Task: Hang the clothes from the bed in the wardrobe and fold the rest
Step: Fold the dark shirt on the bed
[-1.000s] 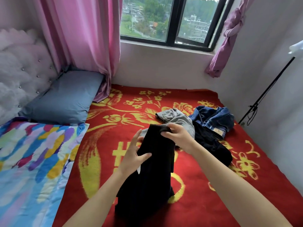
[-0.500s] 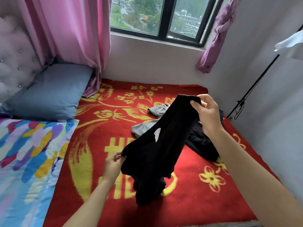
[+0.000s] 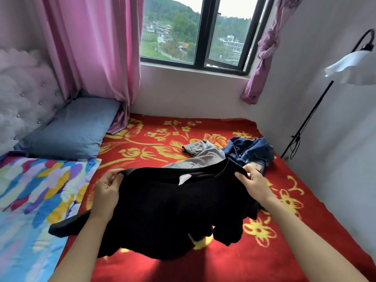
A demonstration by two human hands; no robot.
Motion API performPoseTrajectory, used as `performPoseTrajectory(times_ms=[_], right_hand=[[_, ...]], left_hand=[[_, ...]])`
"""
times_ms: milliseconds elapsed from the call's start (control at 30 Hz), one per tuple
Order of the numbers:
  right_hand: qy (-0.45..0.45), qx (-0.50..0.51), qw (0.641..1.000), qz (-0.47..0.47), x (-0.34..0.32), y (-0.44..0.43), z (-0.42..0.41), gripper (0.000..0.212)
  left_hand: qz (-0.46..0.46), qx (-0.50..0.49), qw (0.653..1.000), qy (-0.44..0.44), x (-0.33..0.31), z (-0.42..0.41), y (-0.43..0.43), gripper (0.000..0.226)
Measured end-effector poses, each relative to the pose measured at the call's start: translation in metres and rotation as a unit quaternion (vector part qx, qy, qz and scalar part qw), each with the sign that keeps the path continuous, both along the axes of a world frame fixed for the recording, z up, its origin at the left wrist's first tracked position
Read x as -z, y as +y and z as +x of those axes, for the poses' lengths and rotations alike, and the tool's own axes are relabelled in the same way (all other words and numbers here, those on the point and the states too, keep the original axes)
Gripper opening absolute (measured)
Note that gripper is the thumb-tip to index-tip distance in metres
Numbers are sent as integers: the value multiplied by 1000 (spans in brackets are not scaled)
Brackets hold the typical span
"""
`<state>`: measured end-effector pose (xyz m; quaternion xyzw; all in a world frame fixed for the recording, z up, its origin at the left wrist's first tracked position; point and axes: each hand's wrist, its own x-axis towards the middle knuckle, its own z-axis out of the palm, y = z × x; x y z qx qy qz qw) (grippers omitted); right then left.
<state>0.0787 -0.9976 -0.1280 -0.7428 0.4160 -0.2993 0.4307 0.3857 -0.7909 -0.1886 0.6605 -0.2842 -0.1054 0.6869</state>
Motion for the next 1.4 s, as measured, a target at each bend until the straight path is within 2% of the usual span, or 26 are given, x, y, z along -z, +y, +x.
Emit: performPoseTrajectory(times_ms=[133,267,400,500,600,667,733,833,1000,1167,1300,1400], right_hand=[[56,-22,998,2,8,17,-39,19],[121,-68,990,8,10,36,-82,19],[147,-127,980,38,1,58,-114,18],[100,-142,984,37,-20,73,-128,15],[-24,-141,990,13,-56,87,-136,13],[-87,-109,989,-38,-80,92,-134,21],[-101,-69,985,-121,-97,96,-129,29],[-108,-12,974,-199,-99,97,-119,20],[-12,67,938,-339,-63,94,-101,26],[116,39,884,-451,-4,93,-89,43],[170,-3,878,-447,36,81,-69,43],[170,-8,885,-434,47,57,-31,65]], left_hand=[[13,-1,1000,20,5,-44,32,31],[38,41,997,53,6,-85,77,29],[52,66,995,62,-9,-120,124,40],[24,33,999,20,-37,-132,144,38],[-27,-16,999,-28,-78,-141,160,35],[-49,-41,995,-79,-109,-145,164,37],[-38,-60,987,-143,-134,-148,162,32],[-10,-95,973,-208,-149,-146,158,21],[50,-103,963,-243,-136,-134,158,16],[146,4,964,-221,-91,-109,161,40],[186,60,970,-142,-44,-76,147,45],[191,59,974,-103,-25,-37,120,42]])
